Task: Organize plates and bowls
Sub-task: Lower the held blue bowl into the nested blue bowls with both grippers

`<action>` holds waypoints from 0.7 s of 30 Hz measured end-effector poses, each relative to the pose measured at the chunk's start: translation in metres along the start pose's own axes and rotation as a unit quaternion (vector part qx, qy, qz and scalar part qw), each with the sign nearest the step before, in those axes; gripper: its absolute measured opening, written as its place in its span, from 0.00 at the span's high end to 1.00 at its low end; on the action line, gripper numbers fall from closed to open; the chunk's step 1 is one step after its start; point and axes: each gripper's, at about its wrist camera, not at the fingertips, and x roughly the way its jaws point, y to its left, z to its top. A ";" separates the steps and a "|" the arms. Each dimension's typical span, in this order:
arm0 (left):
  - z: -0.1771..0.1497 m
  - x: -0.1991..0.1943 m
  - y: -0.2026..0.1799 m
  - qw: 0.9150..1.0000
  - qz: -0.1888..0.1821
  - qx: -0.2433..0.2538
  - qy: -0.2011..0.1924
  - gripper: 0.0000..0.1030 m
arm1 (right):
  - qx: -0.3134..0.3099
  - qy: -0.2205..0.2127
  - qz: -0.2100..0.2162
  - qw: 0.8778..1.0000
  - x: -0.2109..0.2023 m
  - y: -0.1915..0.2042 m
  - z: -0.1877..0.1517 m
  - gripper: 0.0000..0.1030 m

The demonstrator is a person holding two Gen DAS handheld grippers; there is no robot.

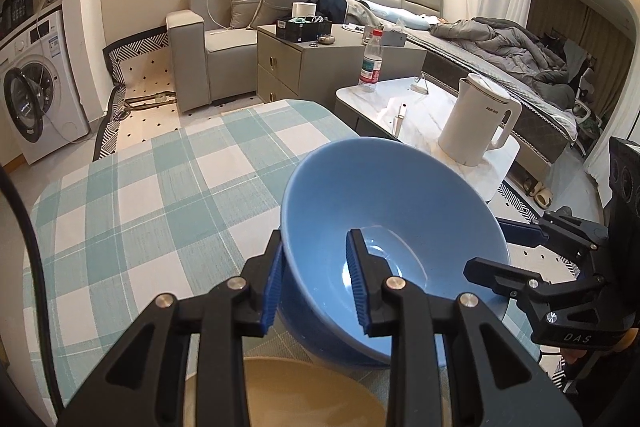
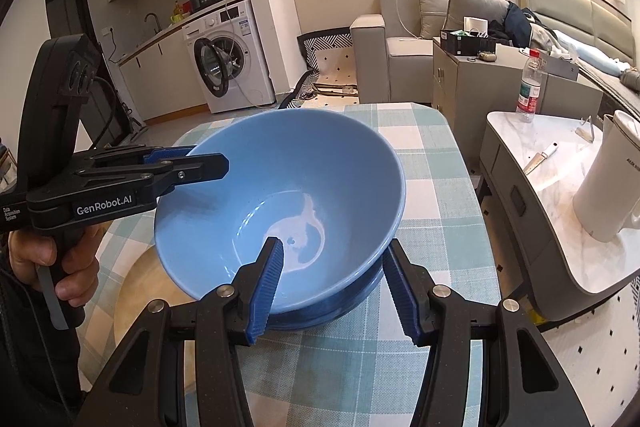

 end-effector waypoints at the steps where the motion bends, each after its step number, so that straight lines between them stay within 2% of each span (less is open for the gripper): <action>1: -0.001 0.001 0.001 1.000 0.001 -0.001 0.001 0.73 | -0.001 0.001 0.000 1.000 0.001 0.000 0.000 0.48; 21: -0.015 0.019 0.001 0.999 0.026 0.012 0.014 0.73 | -0.019 0.022 -0.024 0.999 0.020 0.007 -0.012 0.48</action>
